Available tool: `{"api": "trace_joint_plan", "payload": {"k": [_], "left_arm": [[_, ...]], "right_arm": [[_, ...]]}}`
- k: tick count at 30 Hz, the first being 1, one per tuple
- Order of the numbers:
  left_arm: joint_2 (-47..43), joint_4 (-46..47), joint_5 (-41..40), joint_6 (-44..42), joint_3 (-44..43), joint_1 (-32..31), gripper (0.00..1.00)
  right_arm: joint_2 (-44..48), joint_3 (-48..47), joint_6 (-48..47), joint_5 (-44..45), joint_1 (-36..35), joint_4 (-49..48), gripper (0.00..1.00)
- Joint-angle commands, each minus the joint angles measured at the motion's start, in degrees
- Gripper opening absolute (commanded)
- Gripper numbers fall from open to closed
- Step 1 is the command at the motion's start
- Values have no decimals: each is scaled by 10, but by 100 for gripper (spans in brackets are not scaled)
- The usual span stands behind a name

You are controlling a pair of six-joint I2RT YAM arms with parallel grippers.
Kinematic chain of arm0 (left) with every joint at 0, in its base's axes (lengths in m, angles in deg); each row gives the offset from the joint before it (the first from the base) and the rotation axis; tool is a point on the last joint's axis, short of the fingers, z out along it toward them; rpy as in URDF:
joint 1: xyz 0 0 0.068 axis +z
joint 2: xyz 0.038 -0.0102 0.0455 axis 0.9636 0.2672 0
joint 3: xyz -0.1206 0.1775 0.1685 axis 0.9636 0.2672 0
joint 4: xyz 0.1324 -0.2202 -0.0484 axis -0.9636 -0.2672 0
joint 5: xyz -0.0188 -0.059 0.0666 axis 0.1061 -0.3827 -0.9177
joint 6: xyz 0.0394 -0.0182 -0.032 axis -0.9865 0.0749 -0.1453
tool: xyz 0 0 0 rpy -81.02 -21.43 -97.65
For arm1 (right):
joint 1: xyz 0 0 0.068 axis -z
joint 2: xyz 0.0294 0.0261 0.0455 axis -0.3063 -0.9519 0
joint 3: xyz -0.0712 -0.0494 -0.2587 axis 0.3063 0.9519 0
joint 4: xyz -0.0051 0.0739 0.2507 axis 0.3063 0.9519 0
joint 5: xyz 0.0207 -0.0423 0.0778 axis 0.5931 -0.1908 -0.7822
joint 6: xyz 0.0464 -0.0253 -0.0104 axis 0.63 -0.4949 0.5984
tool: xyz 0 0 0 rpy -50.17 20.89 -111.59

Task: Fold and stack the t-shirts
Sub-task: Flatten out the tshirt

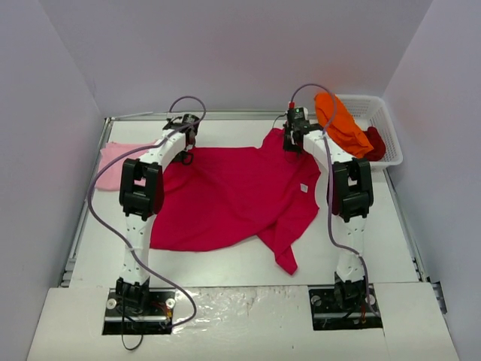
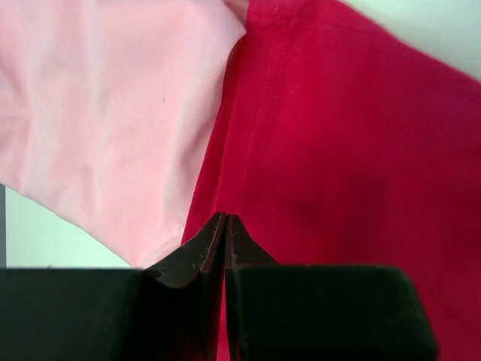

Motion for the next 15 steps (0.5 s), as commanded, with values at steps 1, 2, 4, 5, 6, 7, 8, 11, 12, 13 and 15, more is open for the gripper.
{"api": "trace_joint_plan", "payload": {"k": [1, 2, 4, 5, 6, 7, 8, 11, 12, 13, 15], "left_arm": [[3, -36, 1, 12, -25, 18, 2], [12, -40, 11, 14, -27, 22, 2], [22, -43, 23, 15, -35, 25, 2], [31, -47, 37, 16, -37, 26, 2], [36, -48, 42, 17, -41, 28, 2], [39, -46, 46, 18, -44, 28, 2], [47, -46, 52, 18, -45, 29, 2], [60, -48, 64, 17, -55, 29, 2], [65, -50, 65, 16, -58, 29, 2], [72, -55, 65, 15, -65, 29, 2], [79, -60, 62, 15, -76, 29, 2]], "right_arm": [[-19, -22, -7, -14, -2, 5, 0], [-26, -22, -7, -15, -2, 4, 0], [-30, -22, -7, -18, -2, 5, 0], [-34, -22, -7, -18, -2, 4, 0], [-34, -21, -7, -17, -2, 4, 0], [-37, -20, -7, -16, -2, 4, 0], [-41, -18, -8, -15, -2, 5, 0], [-47, -14, -10, -14, 0, 5, 0], [-48, -13, -10, -13, 0, 4, 0], [-49, -12, -11, -12, 2, 4, 0], [-52, -9, -9, -5, 5, 4, 0]]}}
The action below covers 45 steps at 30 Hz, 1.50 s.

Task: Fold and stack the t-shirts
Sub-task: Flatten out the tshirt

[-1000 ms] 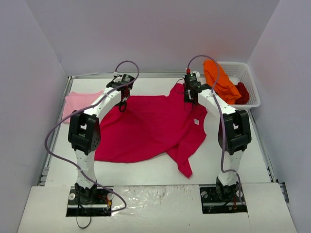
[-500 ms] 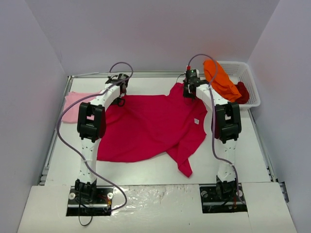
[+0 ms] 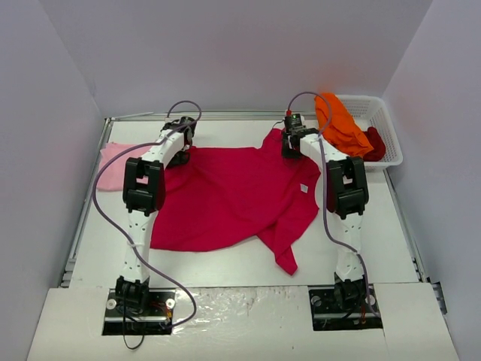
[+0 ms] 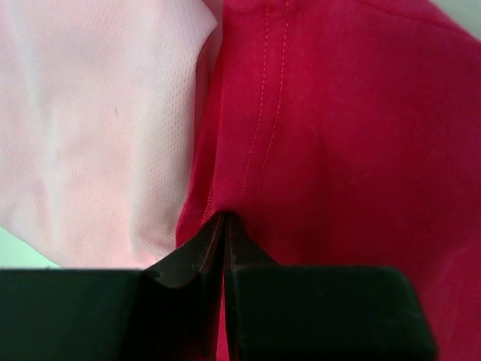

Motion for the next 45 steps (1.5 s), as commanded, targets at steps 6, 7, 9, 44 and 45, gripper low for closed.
{"api": "trace_joint_plan", "payload": {"k": [6, 7, 9, 44, 45], "left_arm": [[26, -35, 12, 6, -67, 0, 2], [28, -42, 12, 5, -76, 1, 2], [43, -51, 9, 4, -102, 2, 2], [62, -65, 21, -23, -228, 19, 2], [41, -63, 14, -30, -216, 16, 3]], "right_arm": [[-16, -16, -2, 15, 23, 5, 0], [-21, -23, -2, 16, 26, 6, 0], [-27, -31, 1, 14, 32, 8, 0], [-132, -245, -16, -98, 89, 41, 6], [-108, -235, -17, -100, 87, 29, 18]]}}
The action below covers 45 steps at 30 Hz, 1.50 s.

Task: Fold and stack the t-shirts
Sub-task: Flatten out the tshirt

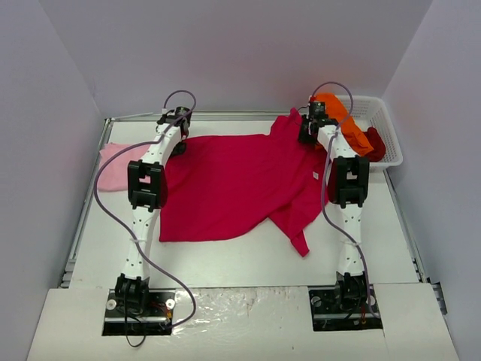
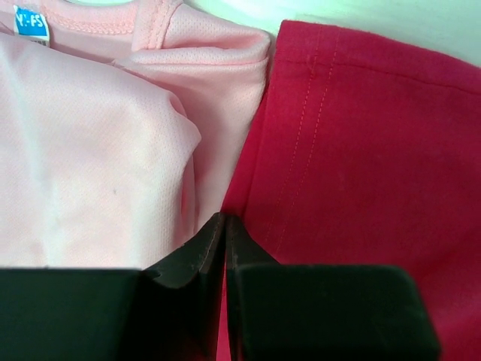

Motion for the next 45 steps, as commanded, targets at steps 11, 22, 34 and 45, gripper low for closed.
{"api": "trace_joint_plan", "payload": {"k": [11, 22, 34, 45], "left_arm": [[-276, 14, -59, -31, 117, -37, 33], [-556, 89, -7, 15, 486, -97, 34], [-726, 96, 11, 27, 699, -137, 35], [-717, 89, 29, 12, 701, -137, 36]], "right_arm": [[261, 180, -6, 3, -33, -32, 56], [589, 456, 21, 75, -136, -5, 43], [806, 684, 84, 125, -324, 120, 36], [799, 780, 211, 139, -417, 122, 39]]}}
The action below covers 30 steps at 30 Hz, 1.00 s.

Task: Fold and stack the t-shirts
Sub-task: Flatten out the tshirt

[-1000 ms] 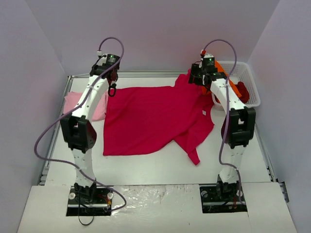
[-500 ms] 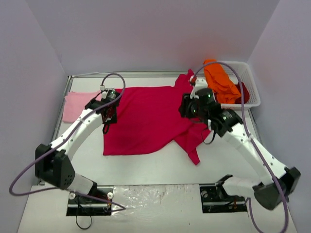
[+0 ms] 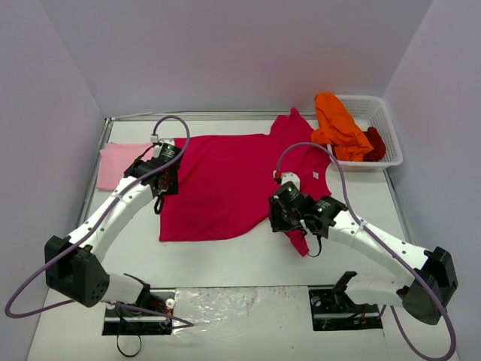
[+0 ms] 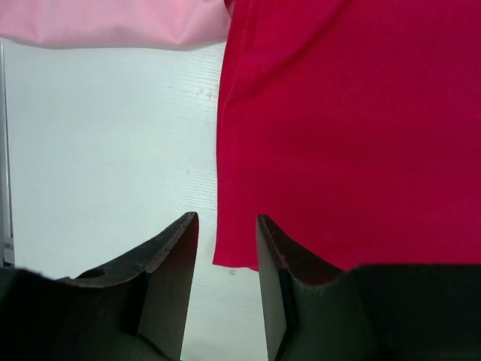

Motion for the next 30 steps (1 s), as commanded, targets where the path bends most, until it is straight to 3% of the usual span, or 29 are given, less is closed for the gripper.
{"api": "trace_joint_plan", "payload": {"k": [1, 16, 30], "left_arm": [[-6, -2, 4, -9, -5, 0, 36], [-20, -5, 16, -22, -1, 0, 36], [-19, -7, 19, -23, -1, 0, 37]], "right_arm": [[-9, 1, 66, 28, -15, 5, 39], [-158, 8, 117, 140, -21, 6, 43], [-228, 48, 122, 136, -6, -54, 45]]}}
